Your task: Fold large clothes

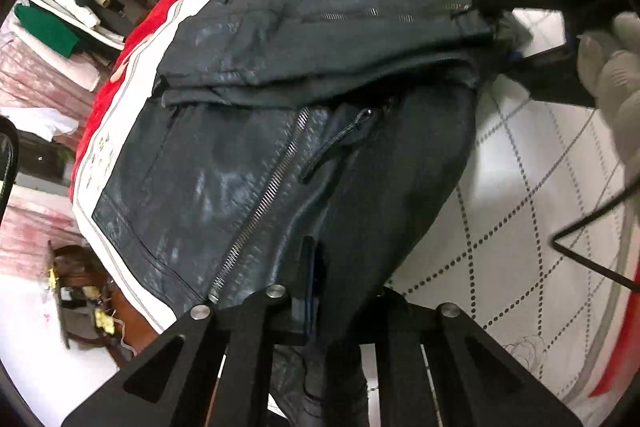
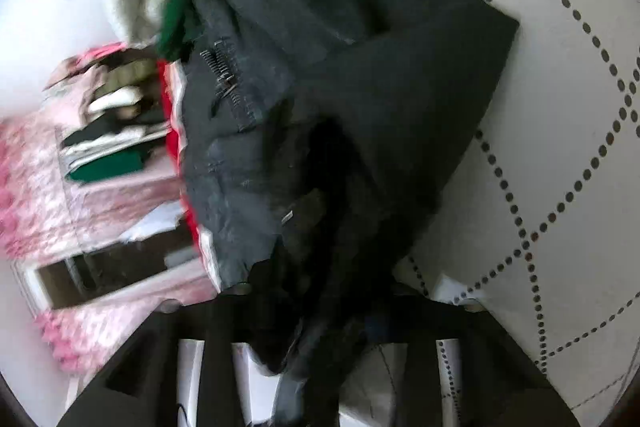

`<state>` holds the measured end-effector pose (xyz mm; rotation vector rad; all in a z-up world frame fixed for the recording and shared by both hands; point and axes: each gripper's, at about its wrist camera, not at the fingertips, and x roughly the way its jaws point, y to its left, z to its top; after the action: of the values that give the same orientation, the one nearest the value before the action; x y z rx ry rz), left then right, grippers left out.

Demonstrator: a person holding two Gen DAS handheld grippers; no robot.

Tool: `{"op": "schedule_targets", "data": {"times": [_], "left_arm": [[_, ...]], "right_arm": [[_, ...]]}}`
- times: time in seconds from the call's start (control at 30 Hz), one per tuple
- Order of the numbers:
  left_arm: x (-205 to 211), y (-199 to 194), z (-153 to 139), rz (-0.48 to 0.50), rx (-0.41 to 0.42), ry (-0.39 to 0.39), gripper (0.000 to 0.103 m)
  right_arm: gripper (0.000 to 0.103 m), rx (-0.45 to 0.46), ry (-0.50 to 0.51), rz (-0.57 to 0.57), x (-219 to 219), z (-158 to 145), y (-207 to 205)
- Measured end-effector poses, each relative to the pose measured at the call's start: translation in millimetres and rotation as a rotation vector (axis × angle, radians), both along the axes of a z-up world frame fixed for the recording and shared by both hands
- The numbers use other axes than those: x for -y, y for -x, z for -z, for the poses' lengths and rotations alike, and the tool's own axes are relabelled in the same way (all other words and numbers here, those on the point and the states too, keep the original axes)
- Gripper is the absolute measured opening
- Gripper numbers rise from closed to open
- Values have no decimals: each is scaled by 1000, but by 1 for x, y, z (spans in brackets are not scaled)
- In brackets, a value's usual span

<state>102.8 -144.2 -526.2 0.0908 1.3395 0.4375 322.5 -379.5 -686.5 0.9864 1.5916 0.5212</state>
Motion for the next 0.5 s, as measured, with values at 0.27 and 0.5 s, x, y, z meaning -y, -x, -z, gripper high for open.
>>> {"op": "schedule_targets", "data": {"times": [0.27,0.5], "left_arm": [[-58,7,-56,-16,77,168,5],[-158,8,-92,-106,109,332,6]], "right_arm": [[18,184,195,-74,-32,-124,-2],[18,334,374,-247,-156,-219,-23]]}}
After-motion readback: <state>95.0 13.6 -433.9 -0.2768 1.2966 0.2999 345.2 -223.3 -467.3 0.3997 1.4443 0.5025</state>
